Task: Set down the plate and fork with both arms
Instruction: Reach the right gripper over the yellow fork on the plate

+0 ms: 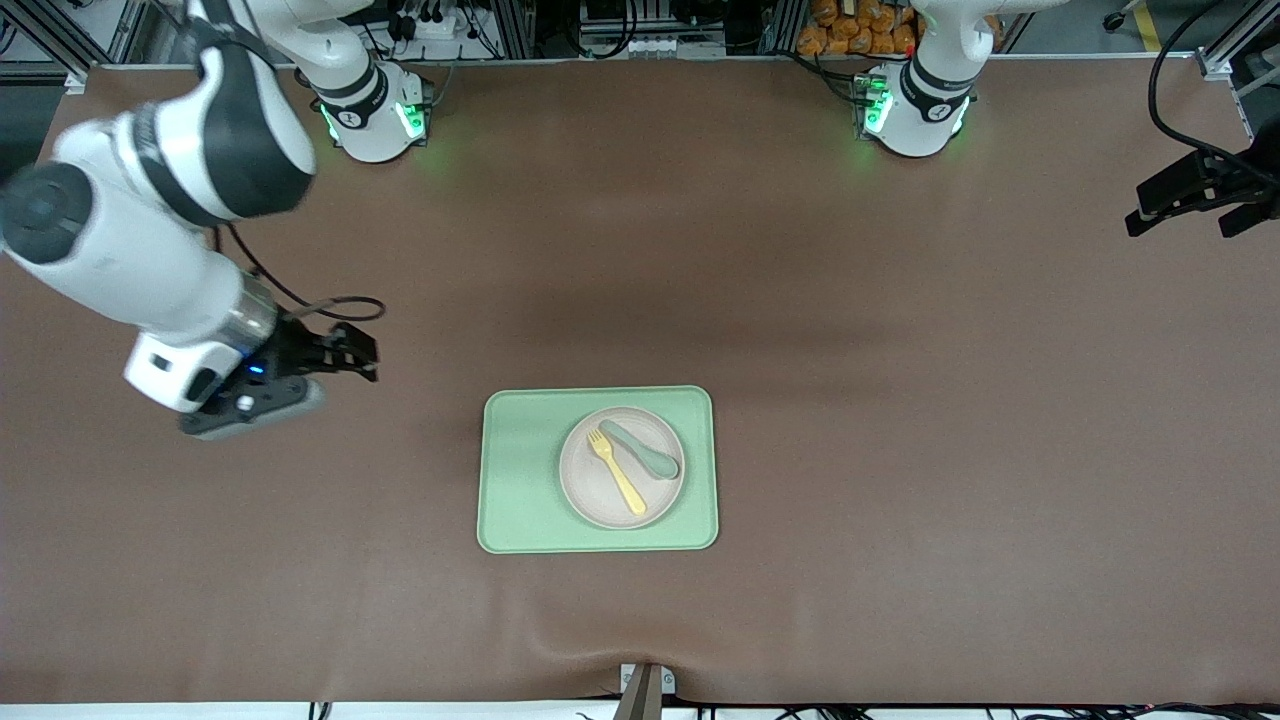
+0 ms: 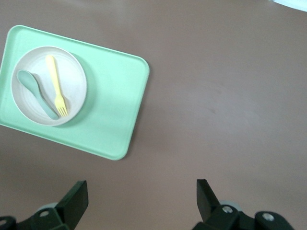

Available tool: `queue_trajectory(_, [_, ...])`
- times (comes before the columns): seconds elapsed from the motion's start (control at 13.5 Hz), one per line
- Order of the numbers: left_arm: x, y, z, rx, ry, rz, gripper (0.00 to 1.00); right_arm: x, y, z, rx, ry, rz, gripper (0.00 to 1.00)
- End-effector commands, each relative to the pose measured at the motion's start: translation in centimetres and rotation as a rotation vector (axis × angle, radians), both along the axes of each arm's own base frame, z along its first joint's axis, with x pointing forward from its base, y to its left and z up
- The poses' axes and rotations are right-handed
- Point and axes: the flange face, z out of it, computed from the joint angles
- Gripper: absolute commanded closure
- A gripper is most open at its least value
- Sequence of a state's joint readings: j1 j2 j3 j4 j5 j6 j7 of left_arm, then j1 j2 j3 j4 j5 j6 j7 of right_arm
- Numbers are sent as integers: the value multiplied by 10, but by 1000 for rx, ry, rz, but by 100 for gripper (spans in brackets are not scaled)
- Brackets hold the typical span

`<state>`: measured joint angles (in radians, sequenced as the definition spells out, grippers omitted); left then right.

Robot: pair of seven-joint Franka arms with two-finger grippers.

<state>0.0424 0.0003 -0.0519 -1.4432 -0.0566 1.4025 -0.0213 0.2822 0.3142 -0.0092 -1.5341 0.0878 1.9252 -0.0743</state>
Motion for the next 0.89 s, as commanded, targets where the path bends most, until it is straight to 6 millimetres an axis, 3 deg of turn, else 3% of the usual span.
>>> queue_trajectory(0.0, [-9,0,11,20,-2,-21,0,30,48,-27,-2,-18,50,0])
queue_trajectory(0.07, [-9,-3,15,18,-10,-26,0,42,75,-46,-3,-34,79,0])
queue_trajectory(0.3, [-14,-13,19,18,-10,-49,0,53,126,-88,28,-111,87,0])
queue_trajectory(0.44, [-10,-5,15,3,-6,-35,0,58,141,-118,37,-133,82,0])
queue_trajectory(0.67, [-9,-16,13,15,-4,-54,0,52,181,-145,41,-119,66,0])
queue_trajectory(0.81, [-9,-14,13,17,-4,-48,0,48,201,-164,47,-120,55,4])
